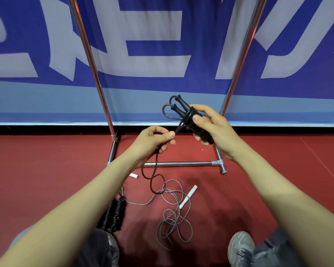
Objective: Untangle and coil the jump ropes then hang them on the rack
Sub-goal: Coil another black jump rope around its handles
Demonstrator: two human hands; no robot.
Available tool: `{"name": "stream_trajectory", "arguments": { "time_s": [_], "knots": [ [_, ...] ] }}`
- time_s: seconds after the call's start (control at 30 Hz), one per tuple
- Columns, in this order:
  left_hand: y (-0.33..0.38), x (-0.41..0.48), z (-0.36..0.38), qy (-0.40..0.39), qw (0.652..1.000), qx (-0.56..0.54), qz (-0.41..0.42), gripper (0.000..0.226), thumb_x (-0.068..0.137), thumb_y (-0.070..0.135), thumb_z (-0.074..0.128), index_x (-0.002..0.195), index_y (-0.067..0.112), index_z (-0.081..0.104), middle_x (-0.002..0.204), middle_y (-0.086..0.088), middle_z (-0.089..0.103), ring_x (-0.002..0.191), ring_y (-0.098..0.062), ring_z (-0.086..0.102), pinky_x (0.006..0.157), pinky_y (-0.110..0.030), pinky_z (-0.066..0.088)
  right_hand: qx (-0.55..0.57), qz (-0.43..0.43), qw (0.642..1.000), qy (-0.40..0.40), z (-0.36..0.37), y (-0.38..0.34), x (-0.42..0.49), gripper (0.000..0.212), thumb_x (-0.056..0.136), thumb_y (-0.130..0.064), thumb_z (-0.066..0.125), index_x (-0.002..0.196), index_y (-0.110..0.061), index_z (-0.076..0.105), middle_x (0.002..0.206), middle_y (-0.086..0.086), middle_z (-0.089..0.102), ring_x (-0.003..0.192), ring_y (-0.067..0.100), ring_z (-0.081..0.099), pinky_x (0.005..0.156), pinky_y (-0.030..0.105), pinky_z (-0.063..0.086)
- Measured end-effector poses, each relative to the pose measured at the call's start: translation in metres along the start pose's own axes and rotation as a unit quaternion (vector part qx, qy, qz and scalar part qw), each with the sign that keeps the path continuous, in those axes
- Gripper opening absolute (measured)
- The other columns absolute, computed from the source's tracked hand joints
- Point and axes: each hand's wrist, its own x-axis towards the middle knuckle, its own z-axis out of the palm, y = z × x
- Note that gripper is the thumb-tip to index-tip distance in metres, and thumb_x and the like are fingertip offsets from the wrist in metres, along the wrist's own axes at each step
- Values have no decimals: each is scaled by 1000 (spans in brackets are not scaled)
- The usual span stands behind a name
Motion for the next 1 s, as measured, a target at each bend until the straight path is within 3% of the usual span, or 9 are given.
{"name": "stream_trajectory", "arguments": {
  "time_s": [0.13, 0.3, 0.43, 0.53, 0.6, 0.73, 0.8, 0.9, 1.0],
  "knots": [
    [1, -1, -9, 0, 996, 86, 37, 18, 80, 3, 73, 90, 6, 57, 61, -2, 66, 47, -7, 48, 50, -17, 36, -20, 26, 992, -123, -2, -2, -7, 26, 91, -27, 55, 117, -28, 58, 79, 4, 61, 55, 15, 52, 41, 20, 31],
    [9, 1, -23, -31, 988, 148, 43, 31, 77, -22, 60, 84, 8, 57, 55, 4, 64, 46, -4, 52, 49, -14, 41, -95, 96, 960, -244, 1, -3, -13, 28, 92, -26, 60, 119, -20, 55, 85, 13, 60, 56, 15, 50, 43, 20, 34],
    [4, 0, -20, -40, 978, 206, -2, 34, 69, -7, 79, 89, 9, 56, 69, -9, 71, 53, -14, 59, 54, -25, 45, -260, 97, 914, -296, 14, 7, -11, 22, 91, -29, 64, 111, -27, 55, 82, 18, 61, 59, 16, 52, 54, 30, 42],
    [-2, 3, -14, 5, 958, 287, 12, 38, 66, 3, 85, 88, 15, 56, 77, -12, 73, 63, -14, 64, 68, -30, 49, -335, 110, 891, -285, 19, 15, -10, 18, 90, -35, 63, 105, -33, 53, 83, 10, 66, 62, 16, 55, 61, 44, 49],
    [-2, 4, -11, 38, 956, 290, 35, 36, 68, 6, 85, 88, 17, 58, 78, -12, 73, 73, -17, 67, 78, -33, 51, -351, 117, 893, -257, 20, 19, -9, 19, 89, -37, 63, 101, -31, 50, 85, 11, 68, 60, 17, 56, 56, 40, 49],
    [0, -1, -1, 42, 965, 248, 80, 29, 76, 4, 78, 90, 17, 56, 74, -2, 73, 63, -6, 67, 67, -18, 52, -361, 130, 905, -181, 14, 25, -5, 34, 84, -44, 66, 96, -21, 44, 82, 12, 69, 59, 22, 59, 49, 32, 46],
    [-3, -5, 4, 50, 964, 242, 103, 26, 79, 4, 75, 92, 16, 56, 77, -4, 74, 65, -8, 68, 69, -21, 53, -379, 128, 900, -171, 13, 26, -5, 40, 85, -45, 66, 107, -21, 41, 85, 9, 67, 60, 21, 60, 51, 32, 47],
    [-6, -9, 10, 71, 964, 222, 130, 18, 85, 3, 68, 94, 13, 57, 84, -10, 73, 64, -9, 66, 65, -21, 51, -455, 102, 873, -143, 11, 29, -2, 49, 89, -44, 58, 133, -38, 36, 87, -1, 60, 75, 21, 60, 72, 35, 51],
    [-1, -8, 14, 75, 975, 136, 159, 23, 87, -4, 63, 93, 15, 52, 96, -7, 72, 61, -10, 65, 58, -19, 49, -445, 48, 893, -35, 11, 29, 2, 41, 89, -44, 56, 129, -45, 46, 113, -6, 63, 106, 20, 58, 91, 40, 47]
  ]
}}
